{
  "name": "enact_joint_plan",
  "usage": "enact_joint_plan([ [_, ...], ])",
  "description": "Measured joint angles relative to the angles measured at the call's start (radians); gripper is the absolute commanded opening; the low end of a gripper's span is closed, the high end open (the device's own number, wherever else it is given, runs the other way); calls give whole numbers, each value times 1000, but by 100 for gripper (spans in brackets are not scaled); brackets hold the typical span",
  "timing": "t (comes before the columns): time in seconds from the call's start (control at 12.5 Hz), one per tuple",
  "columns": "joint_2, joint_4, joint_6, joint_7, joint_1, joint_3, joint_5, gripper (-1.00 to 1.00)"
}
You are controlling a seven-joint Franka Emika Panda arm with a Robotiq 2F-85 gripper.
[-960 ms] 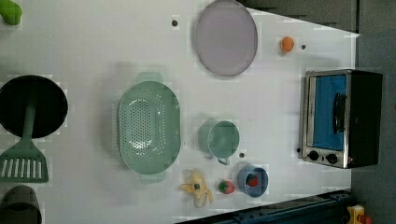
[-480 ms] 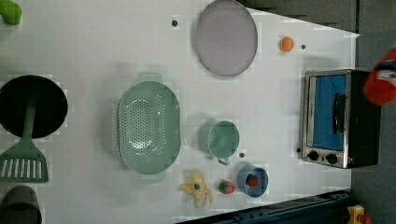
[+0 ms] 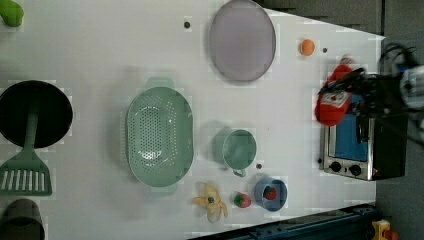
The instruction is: Pick Ketchup from oven and place it on table.
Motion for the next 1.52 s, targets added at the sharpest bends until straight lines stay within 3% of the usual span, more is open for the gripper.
enact_joint_plan([
  [0.24, 26, -188, 148, 7, -13, -8, 14, 29],
  [0.48, 110, -290, 308, 12, -25, -32, -5, 29],
  [0.72, 192, -302, 400, 13, -58, -26, 12, 34],
  [0.96, 227, -302, 458, 13, -57, -23, 42, 100],
  [1.36, 216, -288, 483, 15, -54, -5, 24, 100],
  [1.52, 147, -261, 389, 15, -47, 11, 26, 100],
])
